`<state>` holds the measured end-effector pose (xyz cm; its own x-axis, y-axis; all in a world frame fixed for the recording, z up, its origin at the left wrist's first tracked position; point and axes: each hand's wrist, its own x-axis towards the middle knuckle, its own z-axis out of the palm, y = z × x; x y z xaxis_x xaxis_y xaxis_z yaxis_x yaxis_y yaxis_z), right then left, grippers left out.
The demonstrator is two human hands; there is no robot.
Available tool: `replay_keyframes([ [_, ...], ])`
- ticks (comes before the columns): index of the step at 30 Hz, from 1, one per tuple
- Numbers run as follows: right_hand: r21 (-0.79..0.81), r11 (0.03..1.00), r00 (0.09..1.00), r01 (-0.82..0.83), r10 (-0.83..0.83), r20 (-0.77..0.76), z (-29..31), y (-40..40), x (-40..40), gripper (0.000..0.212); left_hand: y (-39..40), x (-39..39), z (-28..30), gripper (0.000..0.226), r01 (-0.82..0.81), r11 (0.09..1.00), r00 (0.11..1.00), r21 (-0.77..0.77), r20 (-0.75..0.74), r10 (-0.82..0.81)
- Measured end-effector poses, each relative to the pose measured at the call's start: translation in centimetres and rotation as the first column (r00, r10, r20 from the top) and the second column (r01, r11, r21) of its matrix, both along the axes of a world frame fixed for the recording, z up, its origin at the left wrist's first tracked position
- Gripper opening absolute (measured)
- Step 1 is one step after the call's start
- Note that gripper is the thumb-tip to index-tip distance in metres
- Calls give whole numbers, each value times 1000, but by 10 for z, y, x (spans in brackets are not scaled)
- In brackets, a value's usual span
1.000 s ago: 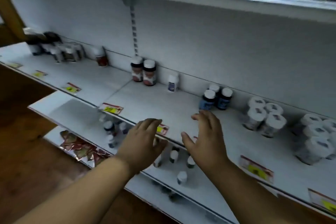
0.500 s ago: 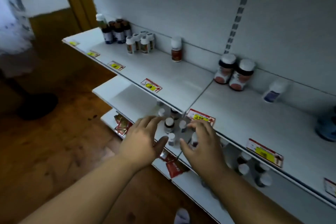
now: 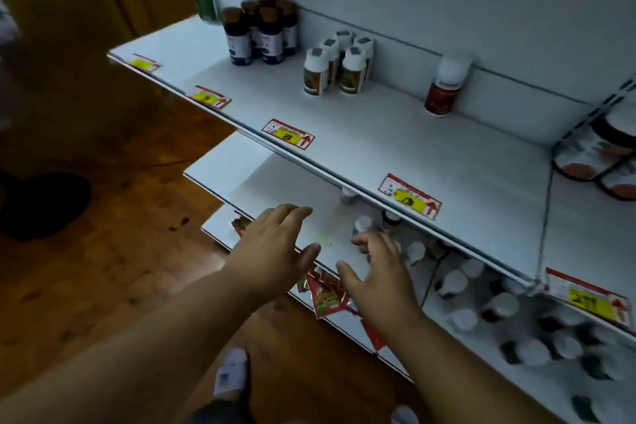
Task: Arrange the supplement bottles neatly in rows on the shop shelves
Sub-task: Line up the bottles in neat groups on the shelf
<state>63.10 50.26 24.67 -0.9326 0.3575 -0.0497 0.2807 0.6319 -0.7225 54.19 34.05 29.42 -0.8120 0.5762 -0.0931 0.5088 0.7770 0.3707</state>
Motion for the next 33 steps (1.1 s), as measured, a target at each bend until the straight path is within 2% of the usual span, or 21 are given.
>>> replay_keyframes([
  [3, -63, 992, 990, 107, -101, 94, -35, -28, -45, 39, -21, -70, -35, 63, 102, 995, 995, -22, 11, -102],
  [6, -30, 975, 967, 220, -214, 141, -83, -24, -97, 43, -18, -131, -79, 63, 125, 992, 991, 4, 48, -125],
  [8, 5, 963, 950, 270, -267, 159, -123, -12, -129, 38, -5, -162, -119, 63, 140, 989, 989, 51, 49, -142],
  [11, 115, 964, 945, 240, -259, 199, -184, 20, -176, 28, 17, -194, -183, 65, 125, 982, 989, 139, 67, -135],
  [14, 237, 949, 941, 209, -261, 216, -227, 52, -217, 43, 34, -205, -242, 64, 42, 973, 990, 229, 119, -71],
  [16, 375, 914, 941, 152, -251, 228, -254, 73, -239, 52, 45, -208, -282, 64, -5, 959, 985, 285, 165, -44],
  [20, 510, 856, 947, 83, -227, 226, -284, 115, -276, 54, 67, -217, -329, 65, -50, 931, 978, 361, 206, -27],
  [22, 504, 862, 951, 62, -204, 233, -294, 125, -294, 56, 73, -222, -343, 64, -87, 912, 976, 402, 216, -2],
  [26, 525, 848, 971, 68, -178, 161, -315, 130, -314, 47, 77, -228, -363, 63, -93, 909, 972, 407, 235, -6],
  [28, 496, 862, 970, 105, -199, 141, -317, 126, -316, 53, 72, -232, -367, 64, -100, 913, 969, 395, 247, -1],
  [31, 306, 937, 959, 170, -228, 166, -304, 109, -306, 70, 50, -229, -361, 65, -154, 907, 959, 393, 279, 42],
  [33, 157, 968, 951, 196, -227, 212, -281, 83, -288, 55, 26, -217, -344, 68, -210, 900, 937, 383, 341, 74],
])
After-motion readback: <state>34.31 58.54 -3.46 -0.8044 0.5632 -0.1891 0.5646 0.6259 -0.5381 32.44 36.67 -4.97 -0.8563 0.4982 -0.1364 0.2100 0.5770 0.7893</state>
